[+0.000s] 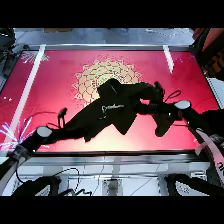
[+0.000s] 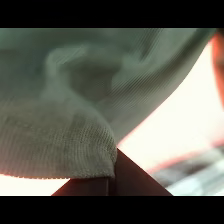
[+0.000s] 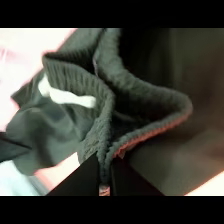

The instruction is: Fold the clothes and pants, and hang the long-sleeved shirts on hangers.

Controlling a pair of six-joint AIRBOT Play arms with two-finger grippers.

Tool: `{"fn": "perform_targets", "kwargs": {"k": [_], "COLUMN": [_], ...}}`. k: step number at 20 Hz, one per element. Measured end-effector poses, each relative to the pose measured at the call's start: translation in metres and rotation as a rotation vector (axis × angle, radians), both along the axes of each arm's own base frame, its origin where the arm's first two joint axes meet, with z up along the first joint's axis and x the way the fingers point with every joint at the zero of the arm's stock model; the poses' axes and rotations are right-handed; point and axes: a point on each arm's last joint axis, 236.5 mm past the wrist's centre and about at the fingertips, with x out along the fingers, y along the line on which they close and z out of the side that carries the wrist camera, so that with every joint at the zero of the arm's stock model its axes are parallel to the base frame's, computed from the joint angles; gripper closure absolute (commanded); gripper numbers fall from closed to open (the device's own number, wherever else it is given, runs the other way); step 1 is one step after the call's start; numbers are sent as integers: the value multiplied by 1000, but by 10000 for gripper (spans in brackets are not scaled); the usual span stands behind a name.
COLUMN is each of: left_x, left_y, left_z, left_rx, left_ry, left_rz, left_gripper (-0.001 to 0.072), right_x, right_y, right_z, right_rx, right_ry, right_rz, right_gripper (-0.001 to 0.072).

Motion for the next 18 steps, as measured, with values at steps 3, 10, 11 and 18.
{"fn": "perform_targets", "kwargs": {"k": [3,10,11,18], "left_x": [72,185,177,131], "left_y": [36,257,281,347], "left_z": [62,347,387,481], "left_rx": [1,109,130,310], "left_ry": [-192,-890,-977,-1137], "left_rz": [125,736,792,870], "left_gripper": [683,684,684,682], "right_x": [50,143,146,109], "right_y": [-25,-148,-171,-284], "right_z": [46,235,263,338], "right_rx": [-82,-232,-248,-395], "right_ry": [-157,-608,-656,-666], "right_rz": [-94,-497,-556,-737], "right_gripper": [675,677,677,676]}}
